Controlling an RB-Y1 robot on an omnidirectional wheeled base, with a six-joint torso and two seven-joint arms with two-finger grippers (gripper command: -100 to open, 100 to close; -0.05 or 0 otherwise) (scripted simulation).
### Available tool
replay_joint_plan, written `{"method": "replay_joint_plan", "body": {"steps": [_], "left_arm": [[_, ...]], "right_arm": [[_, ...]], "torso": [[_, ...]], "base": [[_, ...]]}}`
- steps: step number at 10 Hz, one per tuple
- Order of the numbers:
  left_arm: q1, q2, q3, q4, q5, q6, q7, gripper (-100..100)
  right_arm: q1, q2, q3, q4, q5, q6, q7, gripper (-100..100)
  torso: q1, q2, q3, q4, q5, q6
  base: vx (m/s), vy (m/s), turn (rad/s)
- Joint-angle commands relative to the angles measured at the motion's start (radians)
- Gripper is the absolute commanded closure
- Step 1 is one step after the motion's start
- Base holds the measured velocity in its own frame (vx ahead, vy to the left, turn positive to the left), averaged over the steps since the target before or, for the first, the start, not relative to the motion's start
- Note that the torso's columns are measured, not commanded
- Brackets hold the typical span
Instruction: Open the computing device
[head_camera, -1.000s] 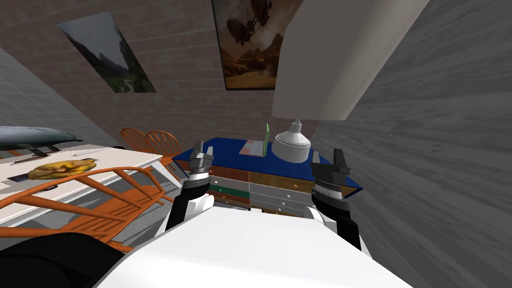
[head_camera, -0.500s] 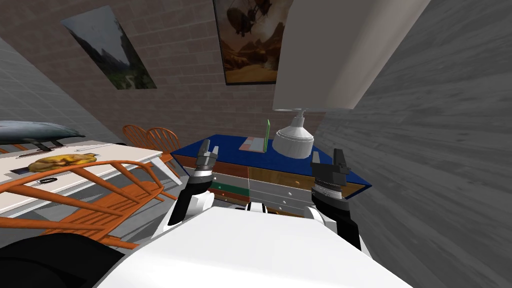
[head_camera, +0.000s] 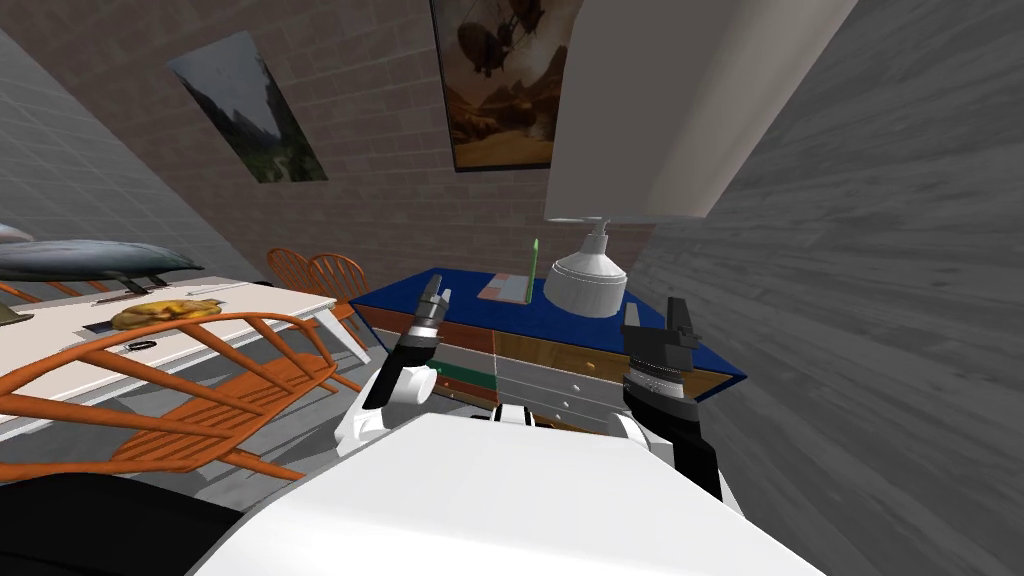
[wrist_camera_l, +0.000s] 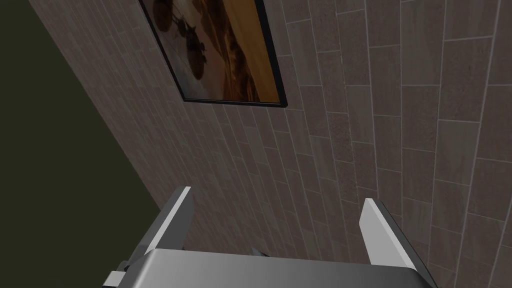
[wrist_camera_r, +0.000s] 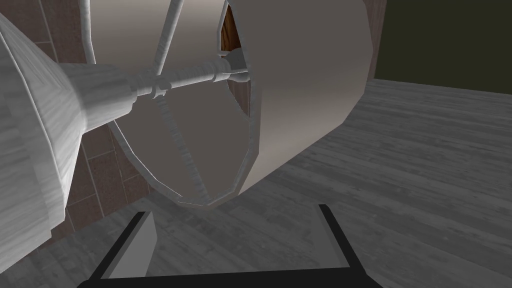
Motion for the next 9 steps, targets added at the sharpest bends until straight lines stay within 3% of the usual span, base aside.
{"method": "replay_joint_plan", "body": {"steps": [1, 2, 6, 9], "left_arm": [[-0.07, 0.015, -0.006, 0.047, -0.002, 0.053, -0.007, -100], [-0.079, 0.015, -0.006, 0.047, -0.002, 0.053, -0.007, -100], [-0.211, 0.031, -0.014, 0.134, -0.003, 0.164, -0.02, -100], [-0.282, 0.033, -0.017, 0.165, -0.004, 0.205, -0.024, -100]], "right_arm": [[0.0, 0.0, 0.0, 0.0, 0.0, 0.0, 0.0, 0], [0.0, 0.0, 0.0, 0.0, 0.0, 0.0, 0.0, 0], [0.0, 0.0, 0.0, 0.0, 0.0, 0.0, 0.0, 0], [0.0, 0.0, 0.0, 0.0, 0.0, 0.0, 0.0, 0]], "torso": [[0.001, 0.0, 0.0, 0.0, 0.0, 0.0], [0.001, 0.0, 0.0, 0.0, 0.0, 0.0], [-0.001, 0.0, 0.0, 0.0, 0.0, 0.0], [0.0, 0.0, 0.0, 0.0, 0.0, 0.0]], "base": [[-0.02, -0.038, 0.054], [-0.013, -0.029, 0.028], [-0.017, -0.049, 0.066], [-0.017, -0.044, 0.05]]}}
